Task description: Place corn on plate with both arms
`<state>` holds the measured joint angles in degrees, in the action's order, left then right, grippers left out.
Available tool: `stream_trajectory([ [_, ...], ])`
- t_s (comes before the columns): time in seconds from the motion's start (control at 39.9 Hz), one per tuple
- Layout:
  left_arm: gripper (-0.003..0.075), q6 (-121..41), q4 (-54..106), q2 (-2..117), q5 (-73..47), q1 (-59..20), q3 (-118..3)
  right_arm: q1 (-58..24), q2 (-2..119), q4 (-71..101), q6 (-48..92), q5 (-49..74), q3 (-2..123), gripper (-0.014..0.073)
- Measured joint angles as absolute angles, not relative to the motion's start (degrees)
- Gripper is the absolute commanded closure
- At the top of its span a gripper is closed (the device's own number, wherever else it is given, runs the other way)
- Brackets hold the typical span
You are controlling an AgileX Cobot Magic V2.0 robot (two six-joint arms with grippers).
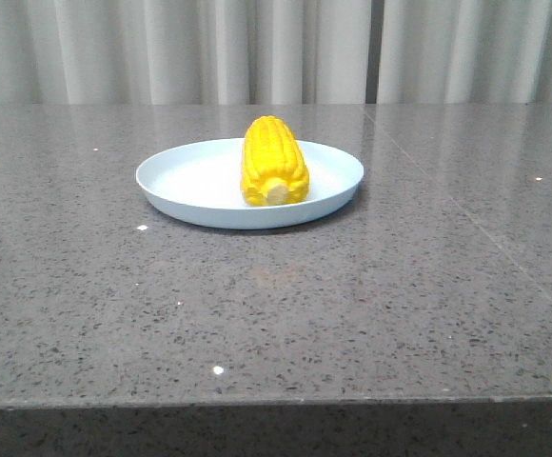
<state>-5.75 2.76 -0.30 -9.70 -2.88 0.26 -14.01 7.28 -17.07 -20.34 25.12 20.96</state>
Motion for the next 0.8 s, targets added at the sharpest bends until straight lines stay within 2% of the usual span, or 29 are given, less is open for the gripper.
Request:
stream_trajectory([
  [0.8, 0.0741, -5.75, 2.76, -0.30, -8.11, -2.81, 0.26, -14.01, 7.28, -17.07, -20.34, 25.12, 20.96, 0.0656],
])
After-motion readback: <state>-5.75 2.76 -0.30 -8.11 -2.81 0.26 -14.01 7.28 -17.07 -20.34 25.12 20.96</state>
